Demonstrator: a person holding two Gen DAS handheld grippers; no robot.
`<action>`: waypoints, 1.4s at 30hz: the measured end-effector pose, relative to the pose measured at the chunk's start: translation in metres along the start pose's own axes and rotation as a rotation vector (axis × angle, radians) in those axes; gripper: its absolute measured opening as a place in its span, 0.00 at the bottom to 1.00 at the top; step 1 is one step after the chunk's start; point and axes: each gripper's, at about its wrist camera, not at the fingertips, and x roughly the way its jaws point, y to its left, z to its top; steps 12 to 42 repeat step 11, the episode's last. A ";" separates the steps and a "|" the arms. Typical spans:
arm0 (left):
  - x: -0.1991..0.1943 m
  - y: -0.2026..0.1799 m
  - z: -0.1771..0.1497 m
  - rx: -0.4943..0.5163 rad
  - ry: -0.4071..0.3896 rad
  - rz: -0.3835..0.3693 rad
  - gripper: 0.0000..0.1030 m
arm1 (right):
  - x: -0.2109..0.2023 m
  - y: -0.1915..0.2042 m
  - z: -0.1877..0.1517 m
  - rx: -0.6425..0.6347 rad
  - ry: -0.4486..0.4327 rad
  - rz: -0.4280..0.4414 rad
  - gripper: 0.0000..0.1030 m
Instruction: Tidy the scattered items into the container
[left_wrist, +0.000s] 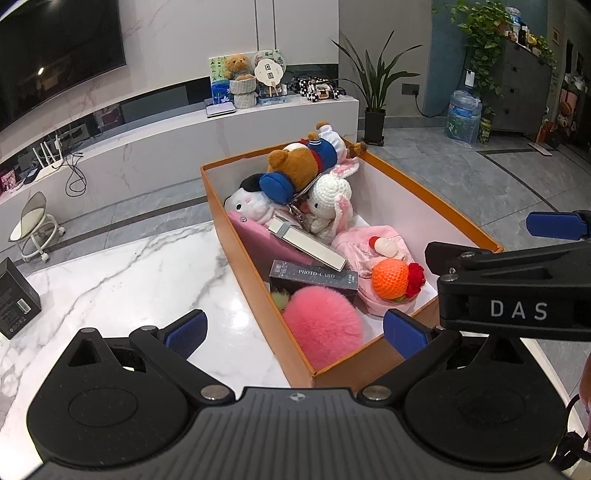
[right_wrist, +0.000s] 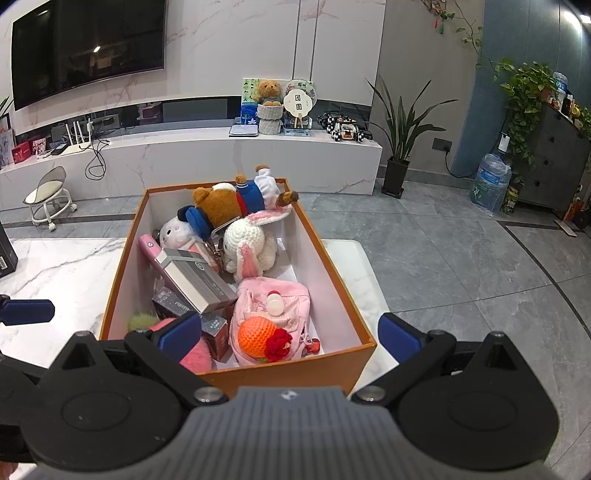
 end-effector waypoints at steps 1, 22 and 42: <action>0.000 0.000 0.000 0.002 -0.001 -0.001 1.00 | 0.000 0.000 0.000 0.000 -0.001 0.000 0.99; -0.006 -0.006 0.000 0.028 -0.013 -0.007 1.00 | -0.001 0.002 0.000 0.002 -0.003 0.002 0.99; -0.006 -0.006 0.000 0.028 -0.013 -0.007 1.00 | -0.001 0.002 0.000 0.002 -0.003 0.002 0.99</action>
